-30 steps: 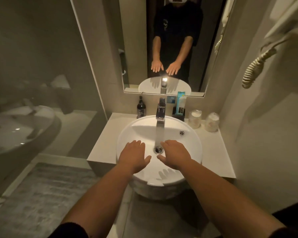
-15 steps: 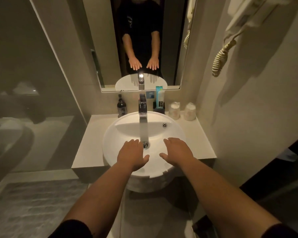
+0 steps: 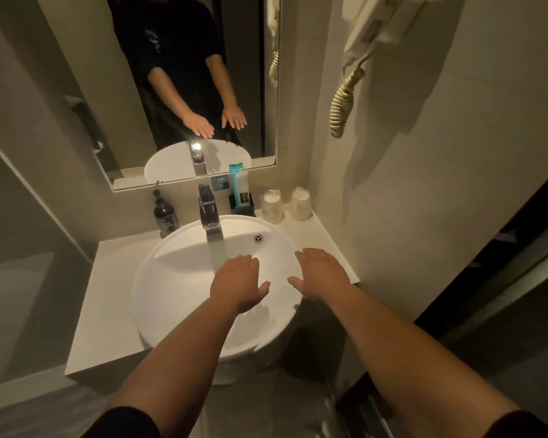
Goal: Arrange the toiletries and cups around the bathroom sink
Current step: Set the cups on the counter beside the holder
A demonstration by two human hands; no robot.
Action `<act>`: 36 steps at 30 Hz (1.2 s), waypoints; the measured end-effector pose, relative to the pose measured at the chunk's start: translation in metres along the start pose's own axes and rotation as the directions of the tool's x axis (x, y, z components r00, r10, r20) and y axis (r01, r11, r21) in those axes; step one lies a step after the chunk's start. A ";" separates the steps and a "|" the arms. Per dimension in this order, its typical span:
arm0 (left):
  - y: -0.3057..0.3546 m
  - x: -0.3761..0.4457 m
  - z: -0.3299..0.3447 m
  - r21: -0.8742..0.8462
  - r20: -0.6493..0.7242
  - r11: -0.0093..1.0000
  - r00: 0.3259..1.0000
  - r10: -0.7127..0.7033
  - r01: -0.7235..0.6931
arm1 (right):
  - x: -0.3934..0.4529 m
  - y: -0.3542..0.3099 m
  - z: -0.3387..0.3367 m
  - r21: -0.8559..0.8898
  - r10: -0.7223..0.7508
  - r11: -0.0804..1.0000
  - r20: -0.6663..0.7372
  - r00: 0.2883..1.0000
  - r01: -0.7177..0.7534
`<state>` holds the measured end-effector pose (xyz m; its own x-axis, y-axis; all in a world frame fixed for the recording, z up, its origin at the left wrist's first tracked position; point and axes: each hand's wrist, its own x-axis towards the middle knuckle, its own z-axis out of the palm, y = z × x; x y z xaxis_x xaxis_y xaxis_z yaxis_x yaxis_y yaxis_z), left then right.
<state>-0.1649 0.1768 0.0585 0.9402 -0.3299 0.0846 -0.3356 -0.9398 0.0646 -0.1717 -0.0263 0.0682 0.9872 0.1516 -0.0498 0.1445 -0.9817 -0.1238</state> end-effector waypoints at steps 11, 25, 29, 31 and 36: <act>-0.025 0.120 0.028 -0.029 0.065 1.000 0.998 -0.001 0.003 | 0.136 0.049 -0.001 0.002 -0.081 0.997 0.035 0.996 0.081; -0.077 0.211 0.103 -0.014 0.103 0.995 0.990 0.101 -0.100 | 0.329 0.065 0.001 -0.073 -0.255 0.962 0.119 0.960 0.265; -0.085 0.212 0.119 -0.009 0.089 0.991 0.987 0.130 -0.130 | 0.351 0.061 0.014 -0.110 -0.262 0.953 0.177 0.949 0.284; -0.087 0.211 0.124 -0.007 0.066 0.990 0.988 0.142 -0.142 | 0.361 0.057 0.018 -0.127 -0.250 0.951 0.220 0.943 0.282; -0.088 0.212 0.130 0.015 -0.006 0.982 0.982 0.191 -0.191 | 0.381 0.046 0.024 -0.149 -0.234 0.944 0.328 0.915 0.295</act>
<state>0.0717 0.1782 -0.0587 0.8584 -0.5027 0.1019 -0.5080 -0.8607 0.0328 0.2093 -0.0111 0.0195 0.8474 0.4064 -0.3418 0.4378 -0.8989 0.0165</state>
